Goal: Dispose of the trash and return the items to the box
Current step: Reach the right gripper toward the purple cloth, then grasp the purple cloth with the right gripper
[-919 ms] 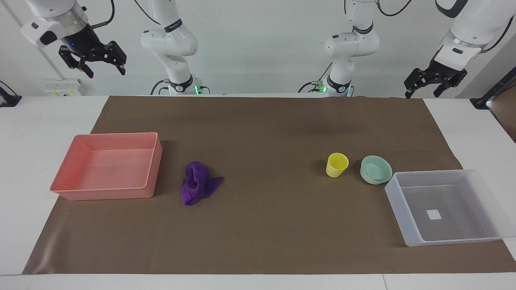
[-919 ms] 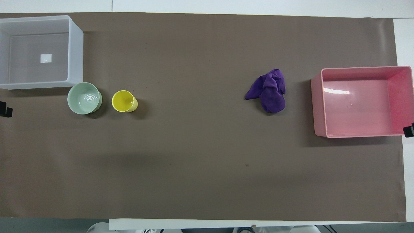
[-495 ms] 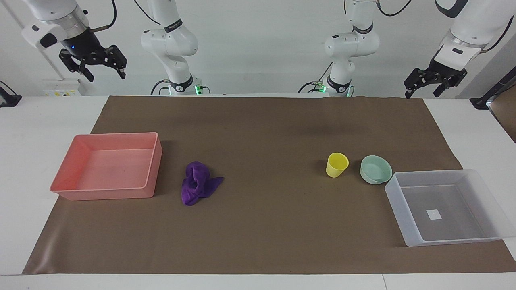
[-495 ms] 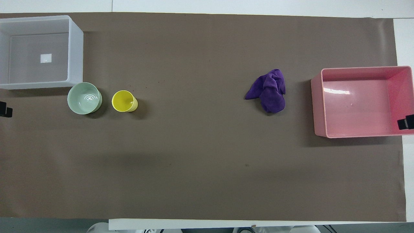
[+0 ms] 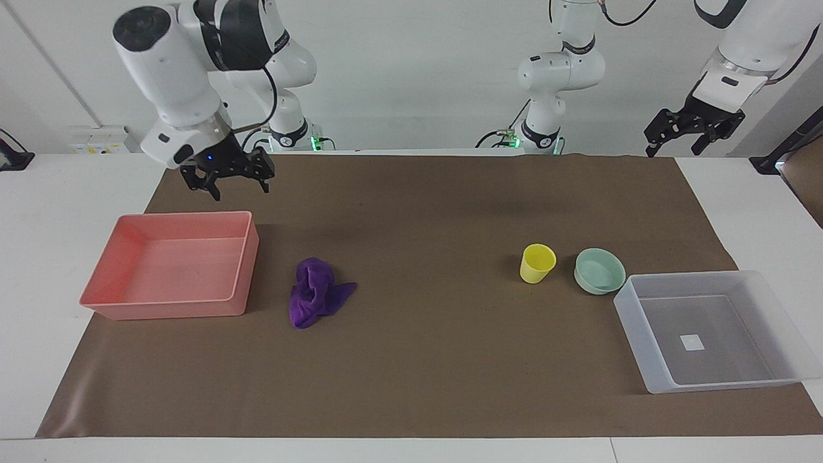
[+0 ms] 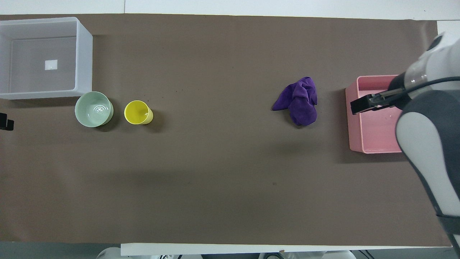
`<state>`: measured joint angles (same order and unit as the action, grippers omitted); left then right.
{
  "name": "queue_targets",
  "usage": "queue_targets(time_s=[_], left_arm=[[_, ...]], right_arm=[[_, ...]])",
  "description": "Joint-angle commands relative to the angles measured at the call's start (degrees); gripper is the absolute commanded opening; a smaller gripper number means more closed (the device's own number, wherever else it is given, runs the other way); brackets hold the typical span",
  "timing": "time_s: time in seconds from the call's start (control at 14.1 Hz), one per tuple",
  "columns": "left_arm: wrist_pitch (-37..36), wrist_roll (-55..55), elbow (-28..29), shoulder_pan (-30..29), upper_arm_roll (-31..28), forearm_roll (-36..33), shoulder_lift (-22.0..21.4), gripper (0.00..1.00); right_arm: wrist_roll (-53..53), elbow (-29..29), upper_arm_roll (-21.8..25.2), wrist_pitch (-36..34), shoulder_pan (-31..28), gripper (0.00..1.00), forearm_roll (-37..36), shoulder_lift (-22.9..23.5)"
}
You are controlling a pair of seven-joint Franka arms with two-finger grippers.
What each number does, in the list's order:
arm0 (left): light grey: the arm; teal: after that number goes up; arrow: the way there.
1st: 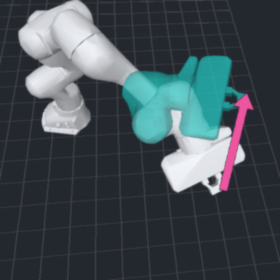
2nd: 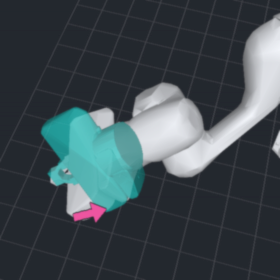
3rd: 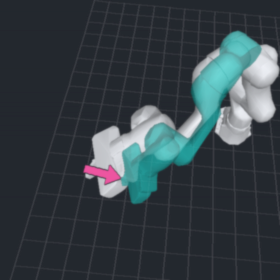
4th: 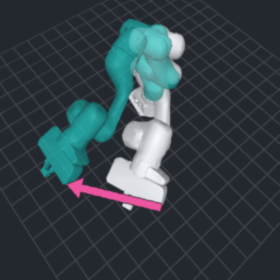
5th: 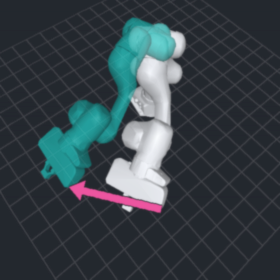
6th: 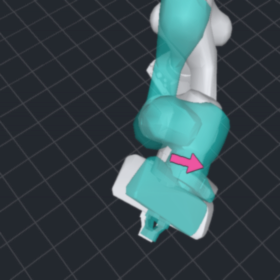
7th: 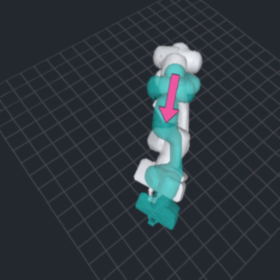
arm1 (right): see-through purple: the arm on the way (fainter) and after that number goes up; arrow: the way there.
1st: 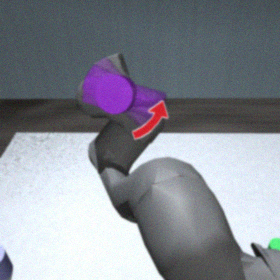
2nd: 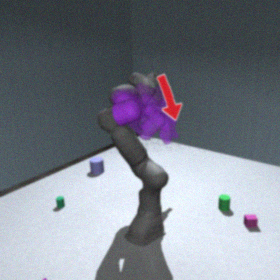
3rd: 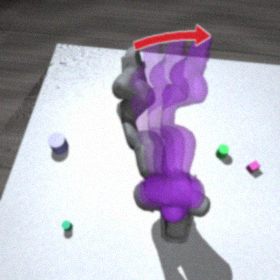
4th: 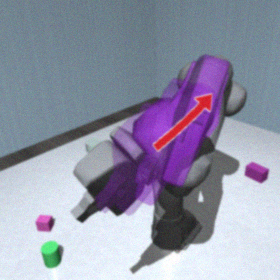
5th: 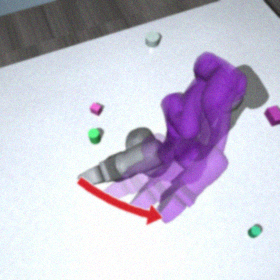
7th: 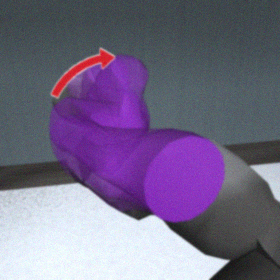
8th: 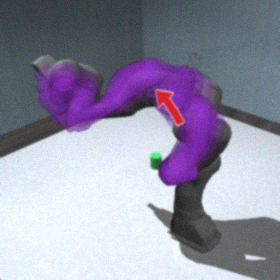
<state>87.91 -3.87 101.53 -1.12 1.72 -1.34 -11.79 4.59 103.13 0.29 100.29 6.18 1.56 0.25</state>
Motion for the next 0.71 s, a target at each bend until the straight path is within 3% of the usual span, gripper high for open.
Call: queue_targets(time_s=[0.0,0.21,0.64], left_arm=[[-1.43,-0.44,-0.99,-0.11,0.12,-0.94,-0.07,1.00],[-1.43,-0.44,-0.99,-0.11,0.12,-0.94,0.02,1.00],[-1.43,-0.44,-0.99,-0.11,0.12,-0.94,0.02,1.00]], right_arm=[[-1.68,-0.48,0.23,5.69,1.29,1.00,0.64,5.71],[-4.67,2.85,0.23,14.64,3.93,1.00,0.64,8.89],[-4.76,4.09,0.23,22.48,6.83,0.99,0.64,15.65]])
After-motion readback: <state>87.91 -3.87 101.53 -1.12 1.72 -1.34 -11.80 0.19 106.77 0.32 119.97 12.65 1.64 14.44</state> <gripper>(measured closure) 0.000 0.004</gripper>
